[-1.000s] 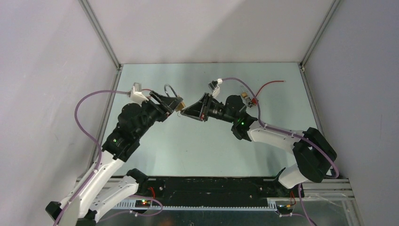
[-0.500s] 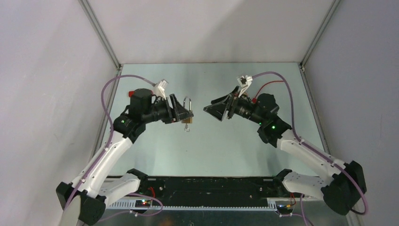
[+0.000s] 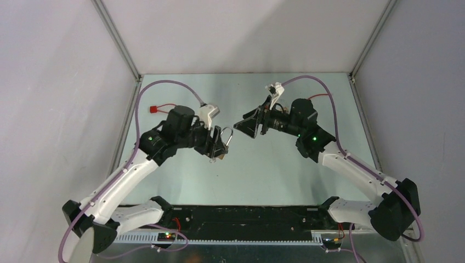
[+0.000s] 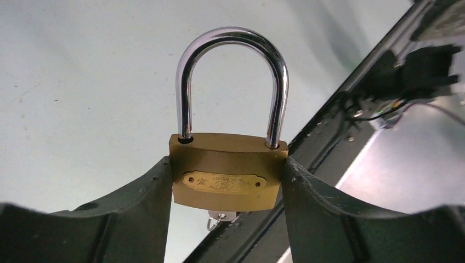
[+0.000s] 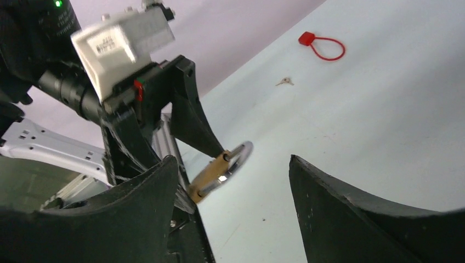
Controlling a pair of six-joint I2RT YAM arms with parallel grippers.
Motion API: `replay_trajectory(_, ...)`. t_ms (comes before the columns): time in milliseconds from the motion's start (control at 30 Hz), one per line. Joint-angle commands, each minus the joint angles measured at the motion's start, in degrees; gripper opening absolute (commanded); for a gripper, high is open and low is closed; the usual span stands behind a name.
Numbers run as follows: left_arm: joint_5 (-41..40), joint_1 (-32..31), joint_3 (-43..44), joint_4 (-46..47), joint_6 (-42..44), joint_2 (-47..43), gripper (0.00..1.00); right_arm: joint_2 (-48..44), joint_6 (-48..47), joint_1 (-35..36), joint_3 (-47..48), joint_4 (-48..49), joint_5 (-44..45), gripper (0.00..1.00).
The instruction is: Unlock with the key
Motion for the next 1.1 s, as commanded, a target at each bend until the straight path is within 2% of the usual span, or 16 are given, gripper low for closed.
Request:
replay_trajectory(0, -8.2, -3.8, 4.1, 0.4, 7.4, 1.8, 0.0, 2.1, 3.7, 1.1, 4.7, -1.3, -1.6, 0.76)
replay_trajectory(200, -12.7, -7.2, 5.7, -0.3, 9.0, 3.3, 0.0, 4.9, 2.8, 1.2, 7.8, -8.5, -1.5, 0.75)
replay_trajectory(433, -10.7, -7.4, 7.9, -0.2, 9.1, 4.0, 0.0, 7.4, -1.0, 1.9, 7.9, -14.3, -2.0, 0.73)
replay_trajectory(567, -9.0, -7.4, 8.6, -0.2, 9.1, 4.0, 0.0, 9.1, -1.8, 2.2, 7.8, -14.3, -3.5, 0.71)
replay_trajectory(700, -6.1, -7.4, 8.8, -0.1, 9.0, 4.1, 0.0, 9.9, -3.1, 2.1, 6.7, -10.9, -6.4, 0.61)
replay_trajectory(767, -4.8, -7.3, 8.7, -0.1, 8.9, 4.0, 0.0, 9.7, -4.2, 1.6, 4.8, -7.8, -7.7, 0.52)
replay_trajectory(833, -3.0, -6.8, 8.7, -0.1, 8.7, 3.5, 0.0, 9.1, -5.3, 0.7, 2.2, -4.5, -8.4, 0.39)
replay_trajectory(967, 1.2, -5.6, 8.7, 0.0, 8.0, 1.9, 0.0, 8.0, -5.6, -2.1, -3.5, 3.7, -10.2, 0.27)
replay_trajectory(1067, 1.0, -5.2, 8.8, 0.0, 8.1, 1.1, 0.0, 7.9, -2.4, -3.8, -5.1, 9.5, -12.3, 0.17)
